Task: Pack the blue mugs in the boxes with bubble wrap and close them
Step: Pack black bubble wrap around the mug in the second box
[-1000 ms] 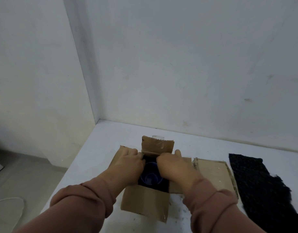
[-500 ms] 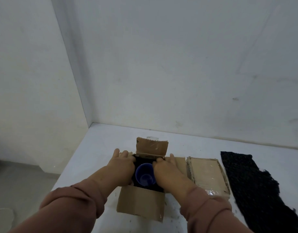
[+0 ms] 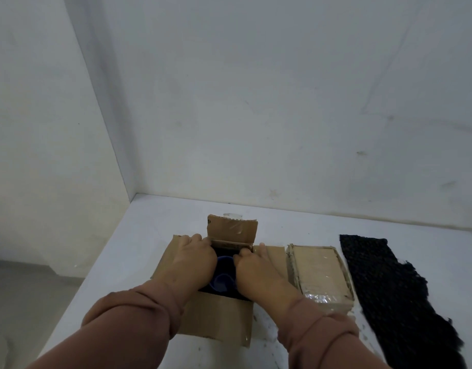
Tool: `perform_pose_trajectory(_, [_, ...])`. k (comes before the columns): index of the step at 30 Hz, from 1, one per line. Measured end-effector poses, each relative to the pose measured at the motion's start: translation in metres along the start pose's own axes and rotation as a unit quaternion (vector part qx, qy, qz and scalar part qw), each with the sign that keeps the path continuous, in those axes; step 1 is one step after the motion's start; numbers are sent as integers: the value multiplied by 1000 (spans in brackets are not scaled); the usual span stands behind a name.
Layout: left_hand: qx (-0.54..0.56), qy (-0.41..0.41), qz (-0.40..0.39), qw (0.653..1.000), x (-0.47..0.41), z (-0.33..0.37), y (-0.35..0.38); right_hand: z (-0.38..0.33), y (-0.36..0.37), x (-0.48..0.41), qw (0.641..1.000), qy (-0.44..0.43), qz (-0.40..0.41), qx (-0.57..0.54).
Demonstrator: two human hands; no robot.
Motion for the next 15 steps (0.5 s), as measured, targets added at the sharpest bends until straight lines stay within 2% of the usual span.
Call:
perform_pose_trajectory(7, [-42, 2, 20, 999, 2, 3, -3, -2, 5, -1, 1000, -11, 8, 14])
perform_pose_trajectory(15, [43, -51, 91, 994, 18, -7, -8, -4, 5, -1, 1000, -5, 26, 10])
Point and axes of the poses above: each hand's wrist, its own x-axis away from the middle knuckle, its own y-axis out of the palm, z = x × y, the point moved 8 cm from there along -x, towards the middle knuckle, and after that the axes turned 6 degrees about z, right-handed, at the moved point
